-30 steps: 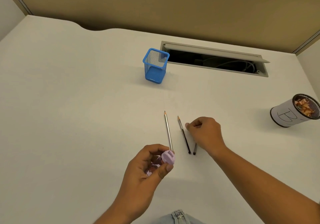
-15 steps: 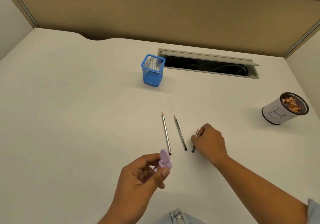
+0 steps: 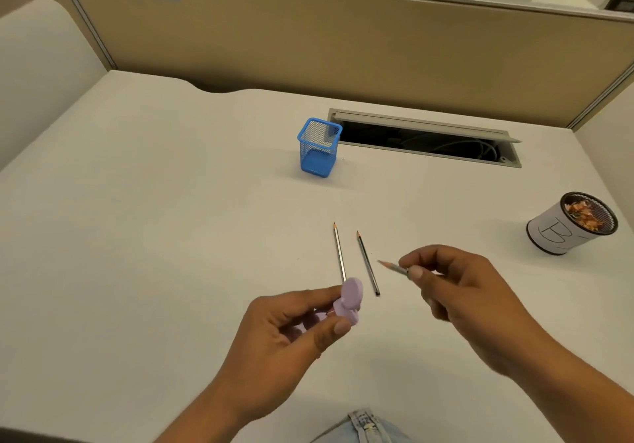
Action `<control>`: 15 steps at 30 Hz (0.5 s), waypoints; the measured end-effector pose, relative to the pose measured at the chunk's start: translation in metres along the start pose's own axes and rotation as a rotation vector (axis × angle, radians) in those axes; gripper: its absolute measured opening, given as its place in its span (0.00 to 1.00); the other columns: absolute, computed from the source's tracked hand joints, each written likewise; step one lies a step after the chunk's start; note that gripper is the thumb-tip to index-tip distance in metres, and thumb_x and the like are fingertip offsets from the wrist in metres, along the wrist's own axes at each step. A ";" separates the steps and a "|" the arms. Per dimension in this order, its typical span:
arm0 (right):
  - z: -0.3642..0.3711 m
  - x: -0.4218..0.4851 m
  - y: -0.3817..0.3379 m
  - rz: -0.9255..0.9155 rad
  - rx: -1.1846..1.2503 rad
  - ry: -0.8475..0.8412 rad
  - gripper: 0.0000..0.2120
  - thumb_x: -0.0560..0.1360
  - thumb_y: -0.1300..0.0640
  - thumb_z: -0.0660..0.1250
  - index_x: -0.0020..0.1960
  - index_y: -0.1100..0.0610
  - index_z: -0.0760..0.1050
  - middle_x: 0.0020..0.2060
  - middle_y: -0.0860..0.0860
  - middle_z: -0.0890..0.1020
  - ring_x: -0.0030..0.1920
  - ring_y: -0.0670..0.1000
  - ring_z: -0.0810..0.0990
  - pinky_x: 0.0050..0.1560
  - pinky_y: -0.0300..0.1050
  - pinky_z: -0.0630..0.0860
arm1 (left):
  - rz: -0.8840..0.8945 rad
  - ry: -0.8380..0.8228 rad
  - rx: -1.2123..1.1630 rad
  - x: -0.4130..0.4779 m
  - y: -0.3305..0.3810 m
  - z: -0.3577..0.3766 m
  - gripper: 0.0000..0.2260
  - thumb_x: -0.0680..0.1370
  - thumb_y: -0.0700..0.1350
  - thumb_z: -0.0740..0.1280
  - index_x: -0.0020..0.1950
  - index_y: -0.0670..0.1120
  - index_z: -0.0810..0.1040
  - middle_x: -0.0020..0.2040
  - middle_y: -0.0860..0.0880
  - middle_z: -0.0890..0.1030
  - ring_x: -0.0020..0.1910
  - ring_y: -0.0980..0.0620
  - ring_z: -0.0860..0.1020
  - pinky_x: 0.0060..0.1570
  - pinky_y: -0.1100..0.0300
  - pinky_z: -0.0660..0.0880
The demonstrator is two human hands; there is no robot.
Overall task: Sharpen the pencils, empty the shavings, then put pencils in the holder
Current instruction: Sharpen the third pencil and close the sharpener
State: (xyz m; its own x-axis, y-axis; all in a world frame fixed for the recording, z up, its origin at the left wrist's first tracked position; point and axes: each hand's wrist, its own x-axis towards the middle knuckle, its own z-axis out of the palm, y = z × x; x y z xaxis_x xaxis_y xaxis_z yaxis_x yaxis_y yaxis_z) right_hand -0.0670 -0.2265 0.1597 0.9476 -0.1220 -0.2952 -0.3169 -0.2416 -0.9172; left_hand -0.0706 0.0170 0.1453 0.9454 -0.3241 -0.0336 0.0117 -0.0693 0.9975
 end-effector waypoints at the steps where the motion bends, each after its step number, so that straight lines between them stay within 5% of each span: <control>1: 0.002 -0.012 -0.009 -0.012 0.028 -0.039 0.07 0.78 0.58 0.68 0.47 0.50 0.84 0.26 0.50 0.73 0.26 0.47 0.66 0.27 0.36 0.65 | 0.027 -0.007 0.006 0.001 0.004 -0.001 0.12 0.72 0.59 0.72 0.54 0.60 0.85 0.47 0.51 0.88 0.40 0.39 0.79 0.35 0.49 0.78; 3: 0.005 -0.033 -0.027 -0.032 0.085 -0.078 0.06 0.75 0.53 0.69 0.46 0.53 0.84 0.29 0.57 0.76 0.26 0.47 0.65 0.26 0.35 0.64 | 0.077 0.003 -0.008 0.002 0.011 -0.002 0.12 0.73 0.58 0.72 0.54 0.57 0.86 0.47 0.48 0.87 0.46 0.35 0.81 0.45 0.40 0.80; 5: 0.004 -0.046 -0.040 -0.064 0.094 -0.103 0.14 0.71 0.44 0.70 0.45 0.54 0.84 0.27 0.54 0.75 0.25 0.48 0.64 0.25 0.35 0.63 | 0.103 0.037 -0.036 0.004 0.017 -0.003 0.10 0.73 0.53 0.73 0.51 0.53 0.87 0.45 0.49 0.87 0.46 0.38 0.83 0.51 0.43 0.80; 8: 0.004 -0.056 -0.052 -0.140 0.002 -0.082 0.23 0.67 0.34 0.68 0.45 0.53 0.83 0.24 0.47 0.69 0.26 0.48 0.63 0.25 0.35 0.61 | 0.112 0.060 -0.033 0.005 0.022 -0.006 0.10 0.70 0.52 0.75 0.48 0.49 0.87 0.42 0.49 0.87 0.43 0.42 0.83 0.47 0.52 0.82; 15: 0.006 -0.065 -0.067 -0.245 -0.105 -0.071 0.13 0.66 0.41 0.69 0.44 0.47 0.83 0.25 0.41 0.76 0.26 0.41 0.66 0.27 0.30 0.64 | 0.135 0.052 0.014 0.003 0.031 -0.007 0.12 0.65 0.51 0.79 0.46 0.51 0.86 0.41 0.49 0.86 0.40 0.45 0.83 0.43 0.47 0.82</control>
State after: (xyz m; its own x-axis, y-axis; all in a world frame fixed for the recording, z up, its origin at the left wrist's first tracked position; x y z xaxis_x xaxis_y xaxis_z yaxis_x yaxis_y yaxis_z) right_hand -0.1071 -0.1962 0.2389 0.9959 0.0189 -0.0889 -0.0765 -0.3545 -0.9319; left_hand -0.0649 0.0209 0.1766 0.9538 -0.2819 0.1042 -0.1208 -0.0420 0.9918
